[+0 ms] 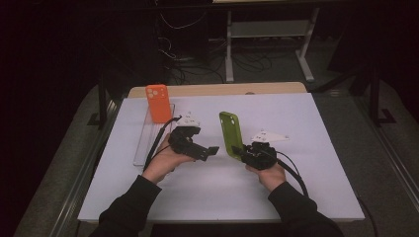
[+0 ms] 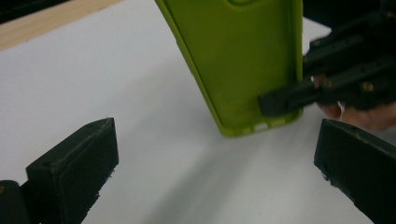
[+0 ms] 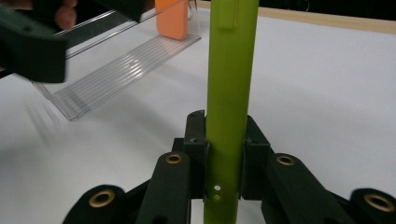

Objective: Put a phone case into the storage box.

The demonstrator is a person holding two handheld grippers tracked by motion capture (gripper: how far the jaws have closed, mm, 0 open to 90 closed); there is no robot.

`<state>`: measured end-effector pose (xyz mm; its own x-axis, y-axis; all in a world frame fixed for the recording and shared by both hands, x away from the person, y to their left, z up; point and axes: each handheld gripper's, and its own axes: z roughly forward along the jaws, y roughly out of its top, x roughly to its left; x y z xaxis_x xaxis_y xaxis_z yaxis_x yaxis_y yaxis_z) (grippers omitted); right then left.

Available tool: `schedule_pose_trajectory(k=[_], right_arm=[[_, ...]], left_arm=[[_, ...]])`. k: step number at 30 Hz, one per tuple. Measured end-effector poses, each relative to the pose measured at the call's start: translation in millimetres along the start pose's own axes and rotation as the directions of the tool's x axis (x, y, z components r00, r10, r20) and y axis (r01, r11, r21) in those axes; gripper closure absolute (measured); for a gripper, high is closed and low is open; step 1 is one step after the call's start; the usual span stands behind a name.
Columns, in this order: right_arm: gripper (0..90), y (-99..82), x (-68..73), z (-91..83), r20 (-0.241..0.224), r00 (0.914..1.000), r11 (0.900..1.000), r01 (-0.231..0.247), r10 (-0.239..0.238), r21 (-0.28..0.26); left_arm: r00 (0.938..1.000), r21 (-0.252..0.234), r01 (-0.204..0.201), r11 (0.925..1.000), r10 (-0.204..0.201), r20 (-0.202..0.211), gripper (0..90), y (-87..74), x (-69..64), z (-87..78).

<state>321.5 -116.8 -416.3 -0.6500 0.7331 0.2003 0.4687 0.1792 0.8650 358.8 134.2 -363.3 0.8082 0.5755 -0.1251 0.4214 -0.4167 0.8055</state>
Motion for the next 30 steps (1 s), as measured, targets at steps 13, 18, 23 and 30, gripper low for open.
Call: schedule_pose_trajectory(k=[13, 18, 23, 30], right_arm=[[75.6, 2.7, 8.1, 1.4, -0.018, 0.9996, 0.9997, 0.023, -0.023, -0.013], [75.6, 3.2, 10.7, 1.3, -0.03, 0.9991, 0.9993, 0.028, -0.029, -0.024], [75.6, 4.3, 13.1, 2.4, -0.044, 0.9985, 0.9992, 0.031, -0.032, -0.024], [75.6, 4.3, 13.3, 1.2, -0.038, 0.9988, 0.9991, 0.028, -0.03, -0.031]], left_arm=[[0.9985, -0.093, 0.045, 0.9946, -0.041, 0.036, 0.0, 21.7, 0.9, 12.2], [0.9982, -0.1, 0.043, 0.994, -0.038, 0.047, 0.0, 26.1, -1.7, 18.7], [0.9982, -0.112, 0.034, 0.9931, -0.028, 0.052, 0.0, 30.6, -3.9, 26.6], [0.9966, -0.125, 0.063, 0.9901, -0.056, 0.06, 0.0, 34.0, -7.1, 35.9]])
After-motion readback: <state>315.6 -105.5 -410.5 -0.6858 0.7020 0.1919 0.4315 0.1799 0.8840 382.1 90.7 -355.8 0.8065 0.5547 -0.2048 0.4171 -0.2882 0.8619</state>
